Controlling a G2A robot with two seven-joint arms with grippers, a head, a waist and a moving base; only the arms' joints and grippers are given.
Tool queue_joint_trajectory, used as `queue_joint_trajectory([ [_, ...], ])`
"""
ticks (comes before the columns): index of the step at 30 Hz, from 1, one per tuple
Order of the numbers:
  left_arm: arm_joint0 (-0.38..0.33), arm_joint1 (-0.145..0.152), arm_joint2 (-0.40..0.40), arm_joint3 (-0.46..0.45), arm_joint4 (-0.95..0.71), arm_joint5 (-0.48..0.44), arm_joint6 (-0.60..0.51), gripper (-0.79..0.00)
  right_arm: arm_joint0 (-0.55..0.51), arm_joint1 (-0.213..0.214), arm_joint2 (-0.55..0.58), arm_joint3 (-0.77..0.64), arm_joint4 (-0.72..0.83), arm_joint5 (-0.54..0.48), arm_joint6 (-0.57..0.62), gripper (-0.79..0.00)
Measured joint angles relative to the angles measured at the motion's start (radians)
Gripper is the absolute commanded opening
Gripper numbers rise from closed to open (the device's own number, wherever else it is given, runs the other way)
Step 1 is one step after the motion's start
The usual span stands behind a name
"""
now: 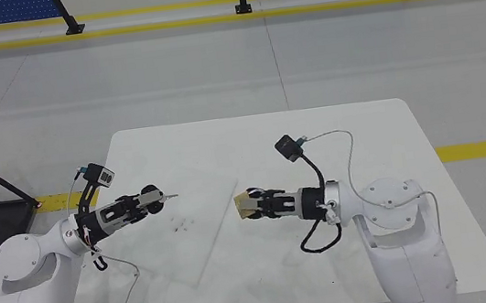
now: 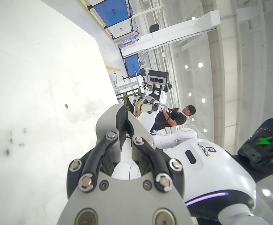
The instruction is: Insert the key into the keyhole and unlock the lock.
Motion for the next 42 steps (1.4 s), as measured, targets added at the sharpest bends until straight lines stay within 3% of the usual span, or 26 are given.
queue_joint_trajectory([
  [4,0.0,0.0,0.0,0.0,0.0,0.0,0.0,-0.785,-0.01,0.006,0.012,0.073,0.104,-0.069,-0.032,-0.785],
  [20,0.0,0.0,0.0,0.0,0.0,0.0,0.0,-0.785,-0.014,0.007,0.016,0.09,0.112,-0.067,-0.043,-0.785],
  [33,0.0,0.0,0.0,0.0,0.0,0.0,0.0,-0.785,-0.181,0.022,0.033,0.187,0.305,-0.299,-0.293,-0.785],
  [42,0.0,0.0,0.0,0.0,0.0,0.0,0.0,-0.785,-0.215,0.035,0.024,0.189,0.307,-0.359,-0.39,-0.785],
])
